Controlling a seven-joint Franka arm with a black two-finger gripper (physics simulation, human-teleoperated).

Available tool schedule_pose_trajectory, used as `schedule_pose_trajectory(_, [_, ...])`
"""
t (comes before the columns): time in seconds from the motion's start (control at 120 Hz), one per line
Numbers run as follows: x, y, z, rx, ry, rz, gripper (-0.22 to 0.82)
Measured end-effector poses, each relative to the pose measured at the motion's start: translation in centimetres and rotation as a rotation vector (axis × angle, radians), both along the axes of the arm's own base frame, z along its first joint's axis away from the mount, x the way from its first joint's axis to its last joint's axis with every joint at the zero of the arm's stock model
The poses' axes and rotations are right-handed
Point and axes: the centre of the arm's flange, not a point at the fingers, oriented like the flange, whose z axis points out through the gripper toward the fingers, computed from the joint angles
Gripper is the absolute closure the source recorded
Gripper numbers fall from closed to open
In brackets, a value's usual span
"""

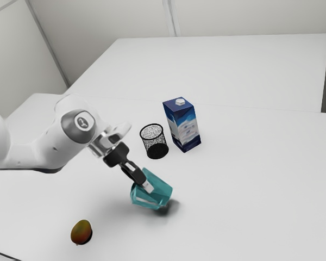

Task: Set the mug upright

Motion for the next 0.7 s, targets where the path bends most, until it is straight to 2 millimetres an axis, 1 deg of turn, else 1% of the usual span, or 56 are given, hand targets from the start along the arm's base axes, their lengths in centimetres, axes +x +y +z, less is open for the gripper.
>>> schedule_pose_trajectory(0.067, [0.3,0.3,1.0,0.114,-0.028,-0.028,0.79])
schedule_pose_trajectory(0.133, [0.2,0.1,2.0,0.213,-0.051,-0.045,0.79])
schedule_pose_trajectory(0.208, [0.3,0.3,2.2,0.301,-0.054,-0.042,0.79])
schedule_pose_trajectory(0.3, [0.5,1.0,2.2,0.403,-0.054,-0.027,0.79])
schedule_pose_trajectory(0.375, [0.7,0.7,2.6,0.478,-0.070,-0.024,0.79])
schedule_pose_trajectory(0.425, [1.2,0.5,2.8,0.511,-0.076,-0.015,0.79])
schedule_pose_trajectory(0.575, [2.7,0.4,2.4,0.551,-0.058,0.044,0.79])
schedule_pose_trajectory(0.7, [4.9,0.7,1.8,0.566,-0.020,0.091,0.79])
